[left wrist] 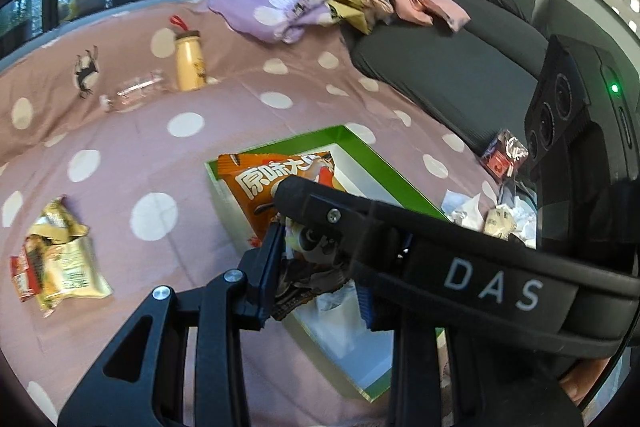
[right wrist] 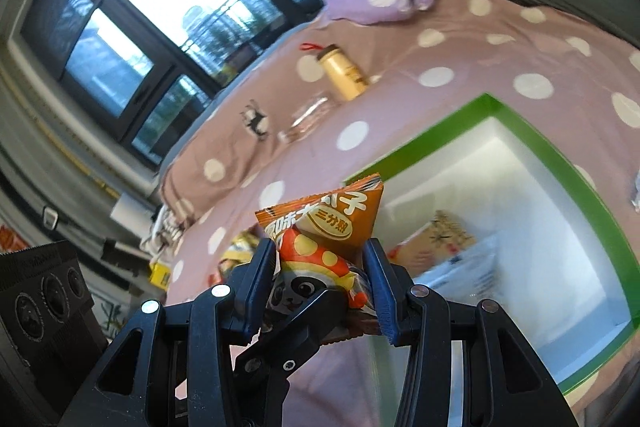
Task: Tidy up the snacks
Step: 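Carry the orange panda bag in the right gripper into the box, then open the right gripper to release the panda bag in the box, then return the right gripper to the pile and grasp the red packet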
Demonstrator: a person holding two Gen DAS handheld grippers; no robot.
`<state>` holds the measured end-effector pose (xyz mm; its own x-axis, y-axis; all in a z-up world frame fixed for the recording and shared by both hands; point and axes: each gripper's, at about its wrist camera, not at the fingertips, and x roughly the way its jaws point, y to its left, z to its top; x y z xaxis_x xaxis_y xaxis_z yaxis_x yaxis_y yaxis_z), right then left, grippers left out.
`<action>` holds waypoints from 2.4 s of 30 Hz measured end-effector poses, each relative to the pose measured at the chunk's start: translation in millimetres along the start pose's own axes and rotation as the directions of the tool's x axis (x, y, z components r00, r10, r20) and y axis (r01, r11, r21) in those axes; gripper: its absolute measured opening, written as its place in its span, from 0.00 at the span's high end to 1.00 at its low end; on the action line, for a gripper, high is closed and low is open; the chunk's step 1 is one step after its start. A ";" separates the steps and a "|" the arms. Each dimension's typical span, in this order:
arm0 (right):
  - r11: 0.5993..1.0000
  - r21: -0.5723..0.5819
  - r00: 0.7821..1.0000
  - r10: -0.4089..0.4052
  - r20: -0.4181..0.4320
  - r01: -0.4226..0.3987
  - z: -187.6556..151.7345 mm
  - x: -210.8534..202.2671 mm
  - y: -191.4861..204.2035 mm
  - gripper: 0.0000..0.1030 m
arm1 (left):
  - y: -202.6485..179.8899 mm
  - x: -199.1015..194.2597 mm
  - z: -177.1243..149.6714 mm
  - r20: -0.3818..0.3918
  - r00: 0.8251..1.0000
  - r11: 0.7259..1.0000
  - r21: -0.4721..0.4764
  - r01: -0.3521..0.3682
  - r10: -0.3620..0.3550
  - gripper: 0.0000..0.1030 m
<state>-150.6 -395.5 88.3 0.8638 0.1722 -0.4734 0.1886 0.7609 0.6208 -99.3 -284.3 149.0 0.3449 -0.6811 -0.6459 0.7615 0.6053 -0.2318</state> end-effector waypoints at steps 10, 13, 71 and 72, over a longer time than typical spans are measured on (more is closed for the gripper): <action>0.990 0.105 0.996 -0.090 -0.014 0.091 5.2 7.9 -45.6 0.53 | -8.4 46.8 -2.1 -0.090 0.993 0.997 -0.026 0.073 -0.075 0.70; 0.985 0.132 0.994 -0.104 -0.028 0.106 5.4 11.2 -57.1 0.53 | -10.4 57.2 -3.6 -0.114 0.990 0.996 -0.030 0.081 -0.084 0.70; 0.947 -0.302 0.992 -0.124 -0.022 0.112 -38.0 66.3 99.4 0.11 | 228.8 -90.4 -50.8 -0.023 0.917 0.795 -0.491 -0.357 0.397 0.15; 0.942 -0.322 0.992 -0.117 -0.038 0.099 -41.8 73.0 107.8 0.11 | 234.3 -92.6 -53.2 -0.028 0.912 0.787 -0.495 -0.368 0.409 0.15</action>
<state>-86.8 -274.8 94.5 0.8175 0.1053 -0.5663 0.1127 0.9349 0.3365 18.0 -57.5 115.8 0.6104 -0.3625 -0.7043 0.2010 0.9309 -0.3050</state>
